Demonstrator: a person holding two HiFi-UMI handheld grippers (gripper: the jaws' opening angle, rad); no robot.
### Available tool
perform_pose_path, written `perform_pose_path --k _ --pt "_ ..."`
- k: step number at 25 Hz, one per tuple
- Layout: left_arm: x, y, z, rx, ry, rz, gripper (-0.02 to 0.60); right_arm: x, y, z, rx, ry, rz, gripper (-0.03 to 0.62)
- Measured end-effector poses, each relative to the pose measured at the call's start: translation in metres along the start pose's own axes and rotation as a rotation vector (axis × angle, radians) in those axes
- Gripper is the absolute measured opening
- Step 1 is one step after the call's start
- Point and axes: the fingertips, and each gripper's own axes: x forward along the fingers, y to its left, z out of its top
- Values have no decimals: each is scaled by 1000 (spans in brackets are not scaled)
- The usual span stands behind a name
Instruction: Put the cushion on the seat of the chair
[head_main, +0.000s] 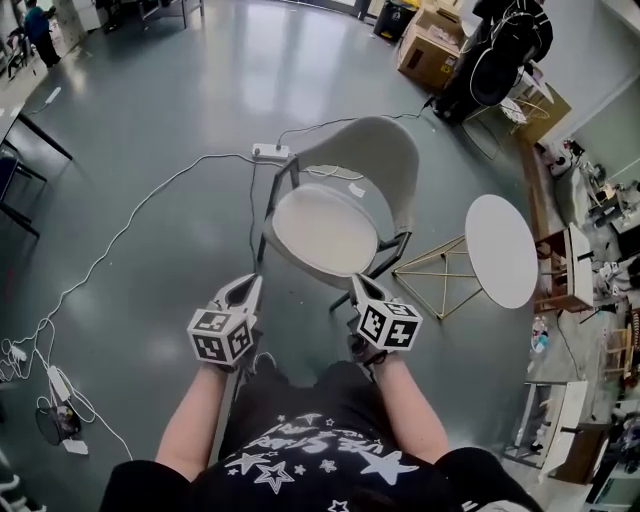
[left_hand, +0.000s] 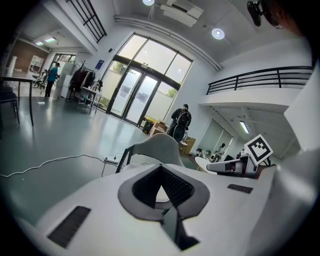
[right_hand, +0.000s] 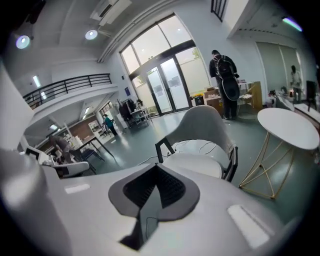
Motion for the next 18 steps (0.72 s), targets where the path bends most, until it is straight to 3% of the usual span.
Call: perform_pose_path --k 5,13,18 --pt "-16 -15 -2 -31 -50 97 8 -1 18 12 -179 23 103 3" --pt "-28 -78 -17 -52 -141 235 8 -35 -15 19 -218 38 241 3" --pt "-37 -129 -29 -48 -190 267 8 -68 -27 20 -250 30 320 3"
